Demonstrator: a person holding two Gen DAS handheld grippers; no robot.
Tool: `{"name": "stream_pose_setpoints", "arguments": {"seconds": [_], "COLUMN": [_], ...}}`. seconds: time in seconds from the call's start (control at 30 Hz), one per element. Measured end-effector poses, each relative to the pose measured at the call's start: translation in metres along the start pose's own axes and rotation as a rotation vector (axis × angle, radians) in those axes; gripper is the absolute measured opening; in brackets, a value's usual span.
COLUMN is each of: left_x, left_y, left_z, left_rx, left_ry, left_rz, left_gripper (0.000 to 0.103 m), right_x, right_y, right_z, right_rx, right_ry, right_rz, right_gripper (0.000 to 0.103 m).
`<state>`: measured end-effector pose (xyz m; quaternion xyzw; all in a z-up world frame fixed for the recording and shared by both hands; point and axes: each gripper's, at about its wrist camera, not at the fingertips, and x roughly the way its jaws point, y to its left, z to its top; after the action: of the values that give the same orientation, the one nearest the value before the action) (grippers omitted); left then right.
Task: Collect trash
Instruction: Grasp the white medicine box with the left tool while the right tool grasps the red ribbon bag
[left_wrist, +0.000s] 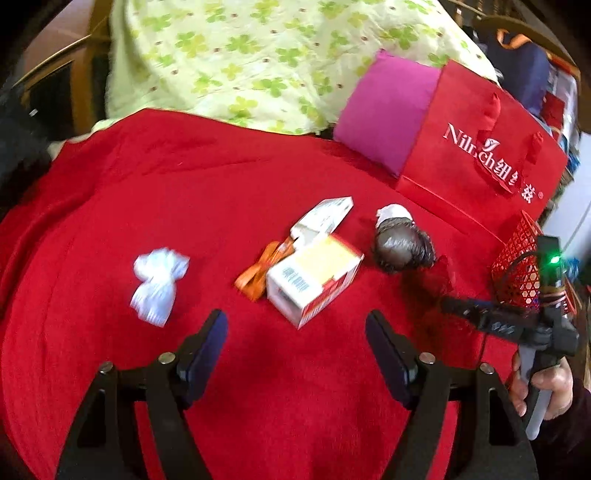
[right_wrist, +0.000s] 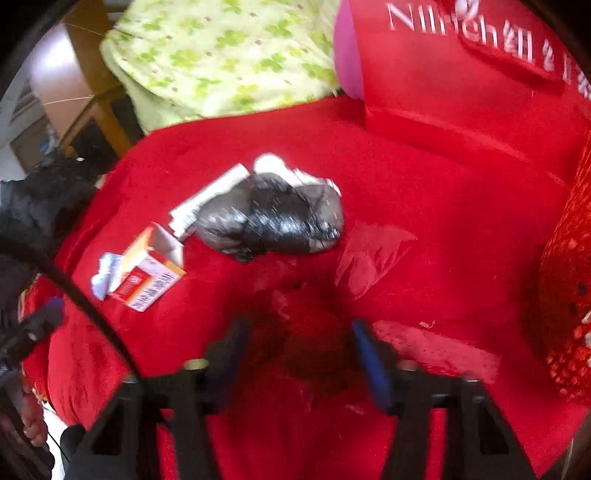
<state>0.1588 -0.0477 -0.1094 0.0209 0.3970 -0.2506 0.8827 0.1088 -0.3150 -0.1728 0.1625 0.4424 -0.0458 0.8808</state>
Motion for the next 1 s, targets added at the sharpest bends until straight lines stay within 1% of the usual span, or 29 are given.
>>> {"name": "stream_pose_setpoints", "arguments": {"seconds": [0.1, 0.2, 0.27, 0.4, 0.47, 0.53, 0.6, 0.67, 0.73, 0.83, 1.0], "left_x": [0.019, 0.040, 0.057, 0.083, 0.089, 0.089, 0.088, 0.086, 0.086, 0.082, 0.065], "left_y": [-0.007, -0.012, -0.012, -0.016, -0.018, -0.022, -0.029, -0.040, -0.051, -0.062, -0.072], "left_z": [0.014, 0.026, 0.032, 0.034, 0.032, 0.029, 0.025, 0.019, 0.013, 0.009, 0.005], "left_rx": [0.047, 0.096, 0.125, 0.179, 0.197, 0.206, 0.240, 0.290, 0.325, 0.359, 0.319], "left_ry": [0.021, 0.056, 0.096, 0.166, 0.177, 0.170, 0.165, 0.161, 0.163, 0.147, 0.118], "left_rz": [-0.029, -0.011, -0.016, 0.016, 0.026, 0.024, 0.037, 0.040, 0.063, 0.091, 0.074], "left_gripper": [0.082, 0.082, 0.082, 0.082, 0.082, 0.082, 0.078, 0.058, 0.053, 0.052, 0.051], "right_x": [0.000, -0.005, -0.008, -0.009, -0.009, -0.008, -0.007, -0.008, -0.009, -0.019, -0.044], "right_y": [0.003, 0.005, 0.002, -0.004, -0.007, -0.006, -0.006, -0.004, -0.005, -0.002, -0.004], "right_z": [-0.002, -0.006, -0.007, -0.011, -0.012, -0.011, -0.010, -0.009, -0.009, -0.007, -0.007], "right_rx": [-0.014, -0.041, -0.042, -0.034, -0.036, -0.042, -0.043, -0.043, -0.038, -0.045, -0.053], "right_ry": [-0.008, -0.023, -0.025, -0.015, -0.016, -0.019, -0.019, -0.020, -0.025, -0.058, -0.138], "right_rz": [-0.026, -0.028, -0.014, 0.013, 0.024, 0.026, 0.030, 0.032, 0.046, 0.076, 0.122], "right_gripper": [0.039, 0.038, 0.038, 0.037, 0.037, 0.037, 0.037, 0.037, 0.037, 0.037, 0.037]}}
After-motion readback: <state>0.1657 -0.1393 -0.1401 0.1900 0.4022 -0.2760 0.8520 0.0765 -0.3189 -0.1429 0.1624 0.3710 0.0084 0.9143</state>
